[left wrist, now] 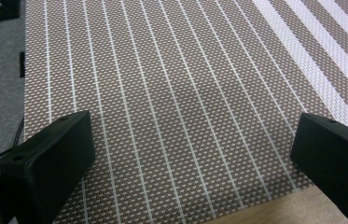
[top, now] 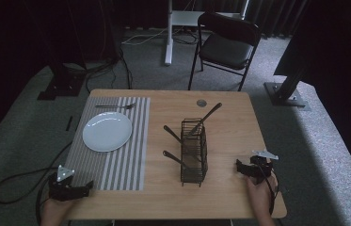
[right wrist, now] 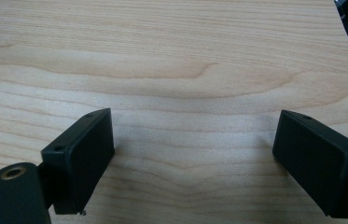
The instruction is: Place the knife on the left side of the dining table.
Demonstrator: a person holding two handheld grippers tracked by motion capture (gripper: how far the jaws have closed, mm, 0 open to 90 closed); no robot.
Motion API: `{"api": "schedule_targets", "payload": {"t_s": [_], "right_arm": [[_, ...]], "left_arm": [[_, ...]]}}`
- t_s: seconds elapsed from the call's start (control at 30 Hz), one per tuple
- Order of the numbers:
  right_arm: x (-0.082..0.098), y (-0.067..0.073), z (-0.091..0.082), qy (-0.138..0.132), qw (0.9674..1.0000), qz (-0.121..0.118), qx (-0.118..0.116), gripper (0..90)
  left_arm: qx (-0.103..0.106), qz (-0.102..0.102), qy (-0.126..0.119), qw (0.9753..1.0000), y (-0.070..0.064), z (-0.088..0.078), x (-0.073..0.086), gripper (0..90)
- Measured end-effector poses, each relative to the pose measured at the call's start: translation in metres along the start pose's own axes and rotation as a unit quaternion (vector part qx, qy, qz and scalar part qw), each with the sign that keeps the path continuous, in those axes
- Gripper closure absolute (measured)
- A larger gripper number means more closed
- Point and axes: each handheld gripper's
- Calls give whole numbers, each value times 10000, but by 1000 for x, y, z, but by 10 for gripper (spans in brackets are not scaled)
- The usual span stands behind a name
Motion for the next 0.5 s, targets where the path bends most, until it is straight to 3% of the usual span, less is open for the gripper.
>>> {"api": "schedule_targets", "payload": {"t_s": [0.17, 0.5], "right_arm": [[0, 0, 0, -1, 10000, 1, 2, 118], [0, 0, 0, 0, 10000, -4, -3, 117]], "left_arm": [[-232, -180, 14, 9996, 2, 1, -1, 0], [-180, -140, 27, 9997, 3, 0, -1, 6]]}}
Point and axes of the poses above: each handheld gripper's, and its own axes: z roughly forward along the jaws, x roughly out of its underside, y roughly to its left, and after that the axes turned 7 degrees about -y, right-handed
